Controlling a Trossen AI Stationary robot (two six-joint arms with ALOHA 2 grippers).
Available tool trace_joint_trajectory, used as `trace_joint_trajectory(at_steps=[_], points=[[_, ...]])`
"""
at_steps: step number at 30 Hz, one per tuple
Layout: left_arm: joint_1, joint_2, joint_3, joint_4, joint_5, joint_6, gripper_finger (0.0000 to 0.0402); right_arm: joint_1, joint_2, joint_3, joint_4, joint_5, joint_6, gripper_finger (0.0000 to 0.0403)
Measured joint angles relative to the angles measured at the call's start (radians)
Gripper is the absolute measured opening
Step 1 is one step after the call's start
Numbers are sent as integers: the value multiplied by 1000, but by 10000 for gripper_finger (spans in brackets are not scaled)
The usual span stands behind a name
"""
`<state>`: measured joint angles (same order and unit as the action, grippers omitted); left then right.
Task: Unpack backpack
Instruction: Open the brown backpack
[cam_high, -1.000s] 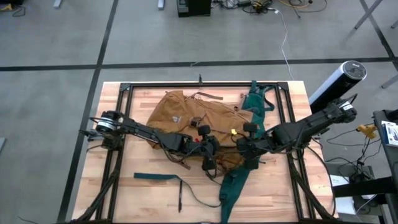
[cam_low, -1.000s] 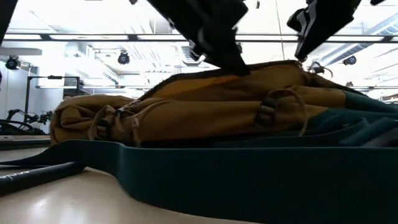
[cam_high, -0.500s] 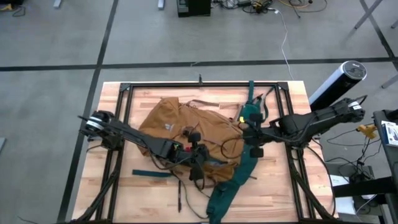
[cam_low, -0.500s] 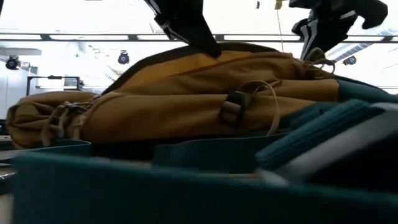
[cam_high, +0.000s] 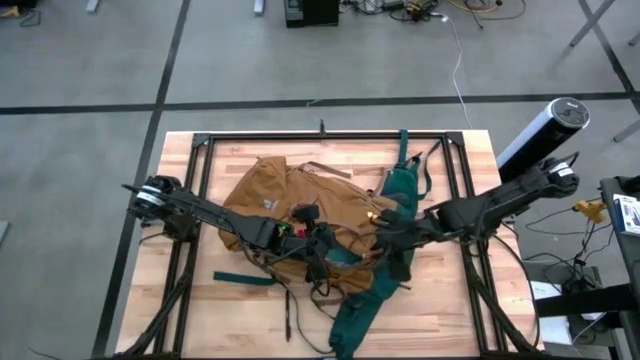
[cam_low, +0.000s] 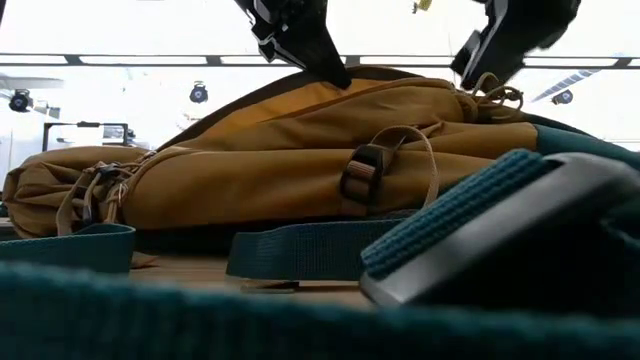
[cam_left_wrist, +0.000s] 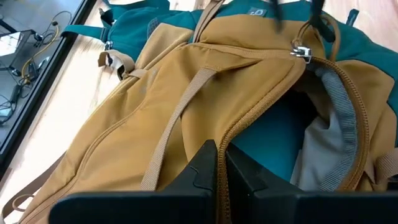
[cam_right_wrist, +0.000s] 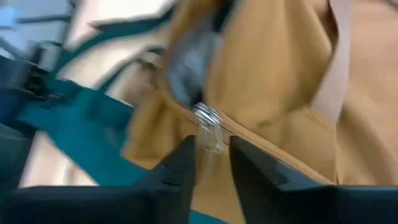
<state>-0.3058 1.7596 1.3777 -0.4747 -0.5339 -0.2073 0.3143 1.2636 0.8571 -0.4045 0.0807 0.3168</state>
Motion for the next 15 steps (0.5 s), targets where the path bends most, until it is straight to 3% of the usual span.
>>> trace_joint_trajectory(at_steps=[4,8,11,15], points=[[1,0,0,0,0,12,0,1,54,0,32,7,22,162],[1,0,0,2,0,14,0,4,103,0,50,5,47,180],[1,0,0,2,0,14,0,4,135,1,51,24,62,152],[-3,-6,0,-5,-3,14,0,4,145,1,45,79,66,54]])
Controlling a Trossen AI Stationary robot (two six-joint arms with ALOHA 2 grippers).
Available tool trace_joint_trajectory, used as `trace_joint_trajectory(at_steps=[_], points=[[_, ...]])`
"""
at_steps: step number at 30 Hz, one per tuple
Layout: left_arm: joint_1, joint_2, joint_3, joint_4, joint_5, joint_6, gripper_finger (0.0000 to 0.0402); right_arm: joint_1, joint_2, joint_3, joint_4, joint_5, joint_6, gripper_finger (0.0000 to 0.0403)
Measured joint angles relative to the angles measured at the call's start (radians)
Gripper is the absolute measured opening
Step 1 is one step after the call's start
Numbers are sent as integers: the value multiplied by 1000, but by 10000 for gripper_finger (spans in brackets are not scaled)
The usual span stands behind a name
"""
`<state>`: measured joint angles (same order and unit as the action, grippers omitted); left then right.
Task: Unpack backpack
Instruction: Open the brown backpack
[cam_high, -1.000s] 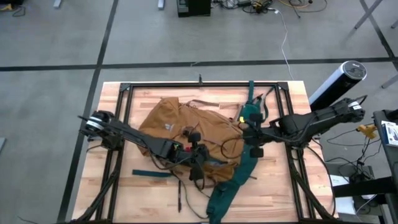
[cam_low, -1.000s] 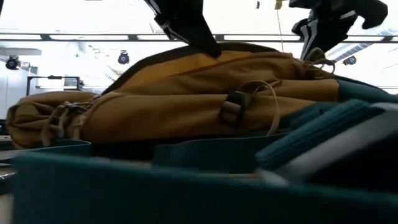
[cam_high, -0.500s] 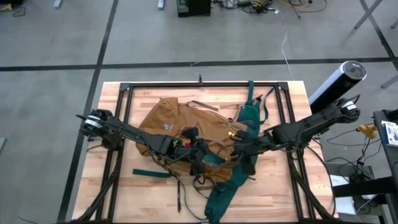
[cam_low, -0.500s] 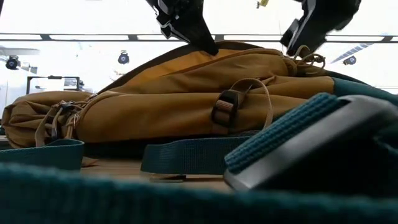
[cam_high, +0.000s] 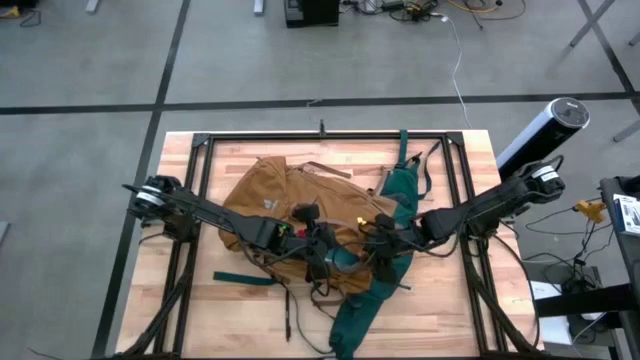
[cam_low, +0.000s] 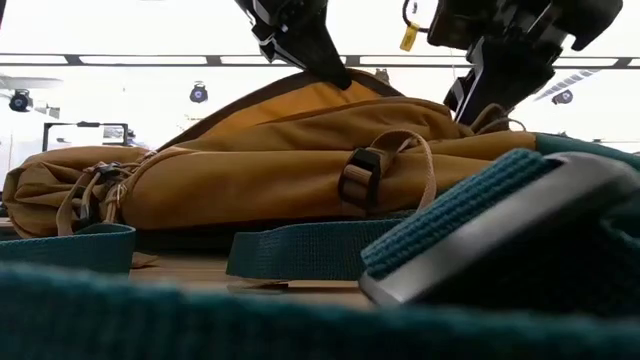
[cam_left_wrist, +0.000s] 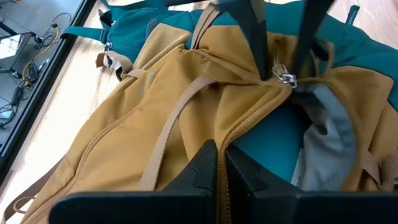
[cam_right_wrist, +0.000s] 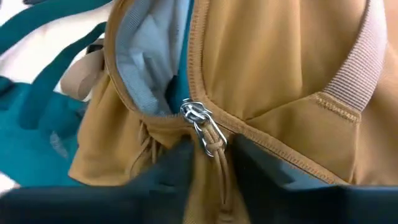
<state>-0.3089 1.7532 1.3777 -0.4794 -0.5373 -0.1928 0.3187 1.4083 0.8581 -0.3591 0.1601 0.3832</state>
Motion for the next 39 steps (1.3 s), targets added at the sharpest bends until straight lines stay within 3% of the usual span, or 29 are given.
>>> trace_joint_trajectory(at_steps=[2,10,18,23,30,33,39], points=[[-9,-4,0,-6,-3,0,0,2,-15,0,-23,31,-8,16],[-51,-4,0,-14,-13,-11,0,-7,-129,5,-211,191,-36,3],[-55,-4,0,-16,-35,-20,0,-14,-225,3,-164,311,-90,1],[-38,-5,-3,-18,-114,38,3,-14,-236,3,-121,316,-110,0],[82,-5,-7,-11,-123,129,10,13,-230,3,-115,320,-114,0],[157,-5,-8,50,-97,199,5,35,-243,3,-116,329,-109,0],[293,-5,-9,273,103,303,4,98,-256,3,-141,361,-60,0]])
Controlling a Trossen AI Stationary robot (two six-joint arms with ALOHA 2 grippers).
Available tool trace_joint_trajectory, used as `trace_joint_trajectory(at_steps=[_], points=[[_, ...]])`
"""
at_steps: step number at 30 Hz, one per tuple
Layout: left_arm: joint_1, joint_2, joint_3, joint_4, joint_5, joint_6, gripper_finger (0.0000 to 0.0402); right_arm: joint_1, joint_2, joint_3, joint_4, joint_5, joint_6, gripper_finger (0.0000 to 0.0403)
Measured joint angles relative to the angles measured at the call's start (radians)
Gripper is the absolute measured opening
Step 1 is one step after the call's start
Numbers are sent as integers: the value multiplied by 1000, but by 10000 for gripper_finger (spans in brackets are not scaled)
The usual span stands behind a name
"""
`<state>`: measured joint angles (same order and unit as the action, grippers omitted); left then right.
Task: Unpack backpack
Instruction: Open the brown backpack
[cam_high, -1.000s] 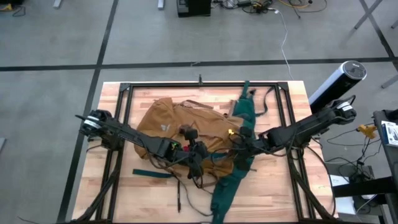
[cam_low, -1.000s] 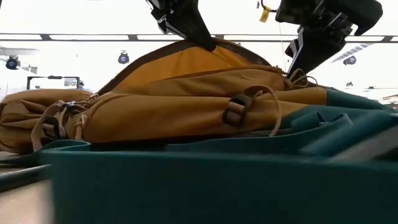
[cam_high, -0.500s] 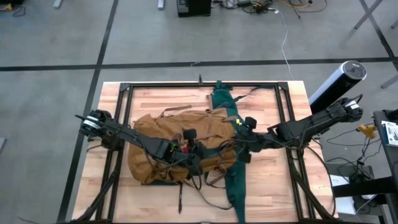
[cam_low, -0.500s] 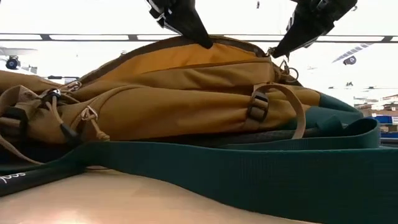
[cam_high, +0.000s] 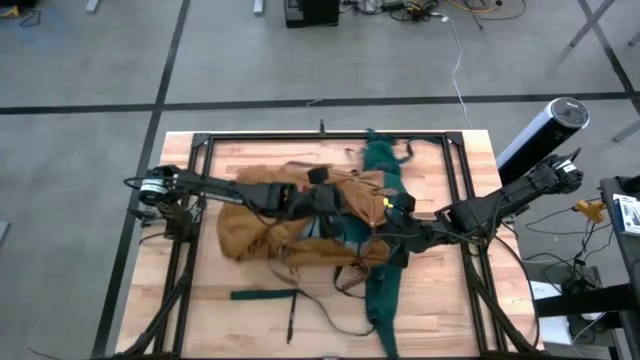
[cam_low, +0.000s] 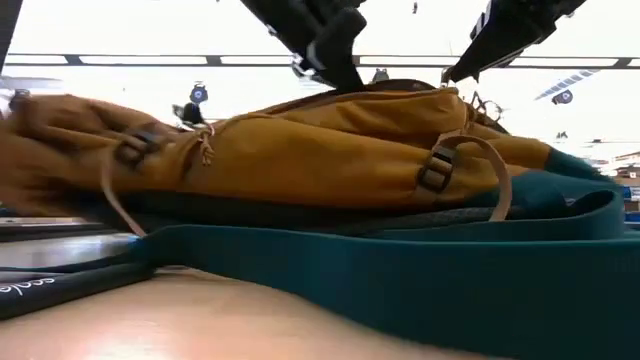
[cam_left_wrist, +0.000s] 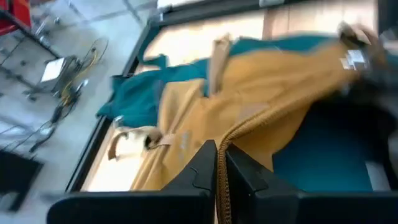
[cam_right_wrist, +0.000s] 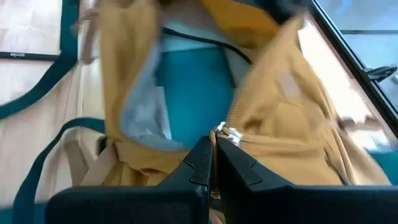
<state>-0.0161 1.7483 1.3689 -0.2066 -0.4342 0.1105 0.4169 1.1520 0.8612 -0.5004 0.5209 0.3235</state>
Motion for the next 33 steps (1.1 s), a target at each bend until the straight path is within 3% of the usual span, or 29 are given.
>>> trace_joint_trajectory(at_steps=[5,12,20,27,33], points=[[48,2,19,97,81,63,3,60,10,0,-22,52,58,0],[50,3,49,6,163,56,17,71,33,-4,-37,28,60,0],[8,-3,54,-174,141,-33,82,61,84,-11,-38,10,58,0],[-74,-12,78,-93,216,-146,152,21,195,-13,102,-36,-43,0],[-157,78,77,-34,234,-189,182,-33,222,-13,227,-67,-151,0]])
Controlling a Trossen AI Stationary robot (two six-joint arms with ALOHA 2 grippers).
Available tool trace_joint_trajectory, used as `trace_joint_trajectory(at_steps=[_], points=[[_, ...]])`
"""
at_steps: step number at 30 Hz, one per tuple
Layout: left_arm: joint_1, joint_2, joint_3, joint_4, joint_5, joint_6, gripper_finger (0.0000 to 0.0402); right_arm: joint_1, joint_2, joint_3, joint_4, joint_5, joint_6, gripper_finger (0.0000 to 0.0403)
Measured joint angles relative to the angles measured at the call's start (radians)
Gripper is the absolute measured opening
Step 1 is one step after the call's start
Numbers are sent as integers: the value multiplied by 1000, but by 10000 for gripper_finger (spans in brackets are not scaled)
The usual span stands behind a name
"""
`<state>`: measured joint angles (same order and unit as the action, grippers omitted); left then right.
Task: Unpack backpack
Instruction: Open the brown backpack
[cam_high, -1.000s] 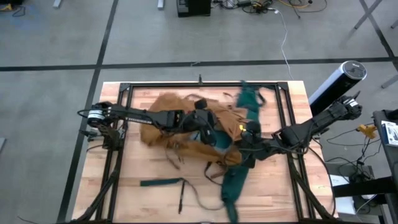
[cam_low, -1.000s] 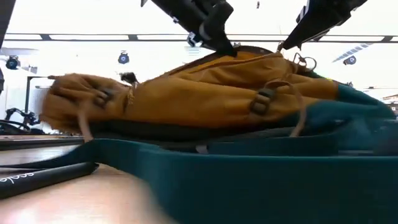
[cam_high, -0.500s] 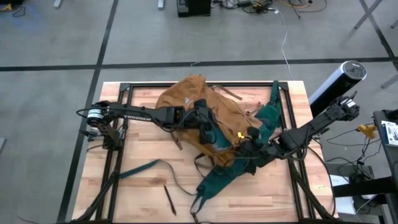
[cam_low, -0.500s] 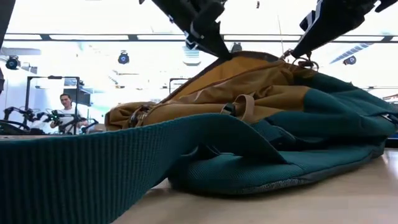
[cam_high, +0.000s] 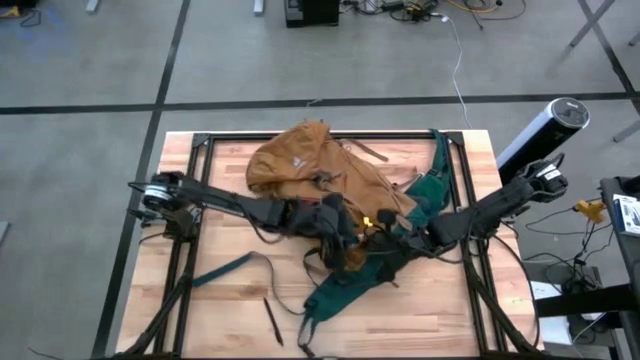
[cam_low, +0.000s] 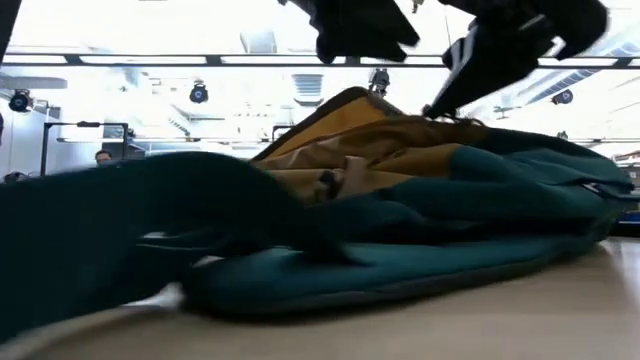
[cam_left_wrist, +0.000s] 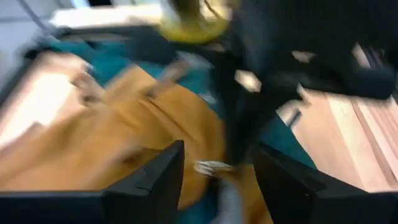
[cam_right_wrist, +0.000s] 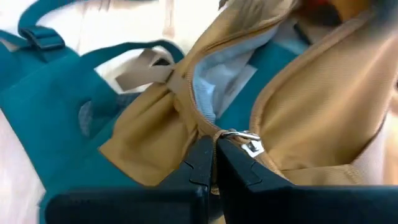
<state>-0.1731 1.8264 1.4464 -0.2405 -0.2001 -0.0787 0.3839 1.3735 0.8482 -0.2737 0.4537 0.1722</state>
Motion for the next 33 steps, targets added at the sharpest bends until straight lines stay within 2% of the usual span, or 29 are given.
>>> trace_joint_trajectory(at_steps=[8,17,20,25,26,33], points=[[-27,74,-1,-53,-29,-150,168,-34,-3,21,28,-70,-61,0],[-36,117,-1,-70,-94,-303,153,-34,-4,23,24,-92,-67,0],[-41,130,-1,-75,-109,-333,130,-34,-11,27,-7,-95,-69,0],[-65,135,-1,-153,-181,-354,25,-33,-41,33,-171,-95,-40,0],[-69,132,-1,-169,-188,-359,15,-33,-51,33,-214,-95,-31,0],[-112,114,0,-232,-224,-359,12,-45,-166,34,-447,-7,10,0]])
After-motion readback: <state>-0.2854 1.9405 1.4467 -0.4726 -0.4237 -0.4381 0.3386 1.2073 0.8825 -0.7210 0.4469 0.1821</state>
